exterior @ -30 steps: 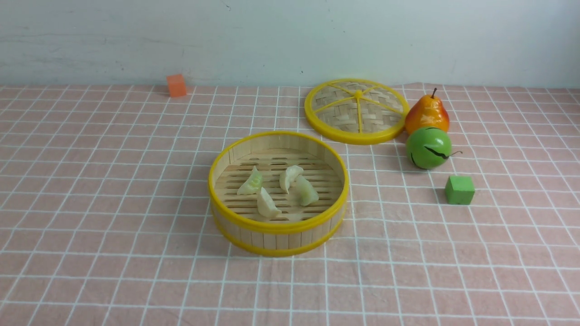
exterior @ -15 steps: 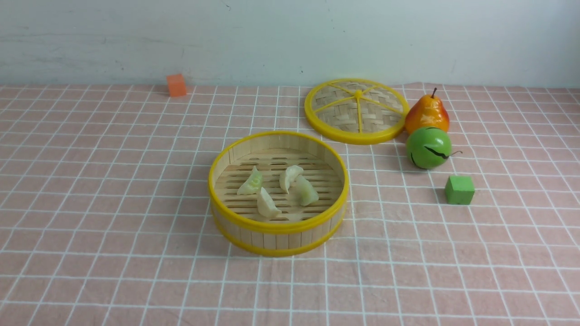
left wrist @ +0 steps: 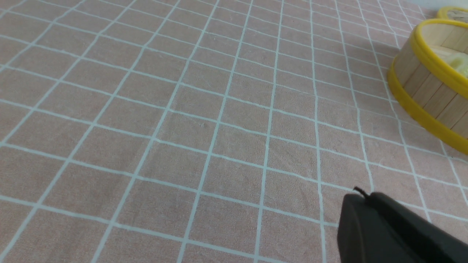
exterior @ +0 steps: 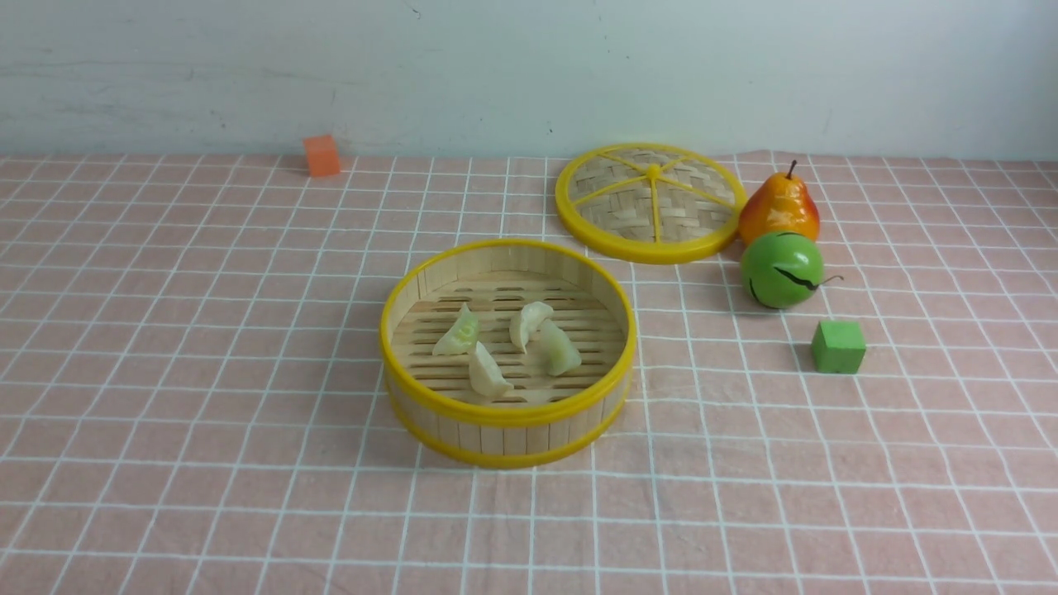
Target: Put the dumplings into the steamer on the table with the pink tablecloth.
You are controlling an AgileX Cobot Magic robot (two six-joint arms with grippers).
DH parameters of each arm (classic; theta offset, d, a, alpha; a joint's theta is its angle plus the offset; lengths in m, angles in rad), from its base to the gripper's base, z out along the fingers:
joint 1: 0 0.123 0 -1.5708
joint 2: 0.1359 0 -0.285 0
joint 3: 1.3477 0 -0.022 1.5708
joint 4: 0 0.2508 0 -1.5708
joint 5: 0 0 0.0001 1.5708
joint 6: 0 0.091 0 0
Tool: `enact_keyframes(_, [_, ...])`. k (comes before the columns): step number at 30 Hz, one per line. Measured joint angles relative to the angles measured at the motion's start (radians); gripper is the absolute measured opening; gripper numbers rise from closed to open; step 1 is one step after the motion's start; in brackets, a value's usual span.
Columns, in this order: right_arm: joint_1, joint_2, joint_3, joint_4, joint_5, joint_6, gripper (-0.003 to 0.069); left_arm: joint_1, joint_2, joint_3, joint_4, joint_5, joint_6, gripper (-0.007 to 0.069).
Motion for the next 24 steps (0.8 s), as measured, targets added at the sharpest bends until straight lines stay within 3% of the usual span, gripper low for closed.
enact_keyframes(24, [0.0, 0.0, 0.0, 0.0, 0.0, 0.0, 0.0109, 0.0, 0.0, 0.0, 0.0, -0.001, 0.0, -0.0012])
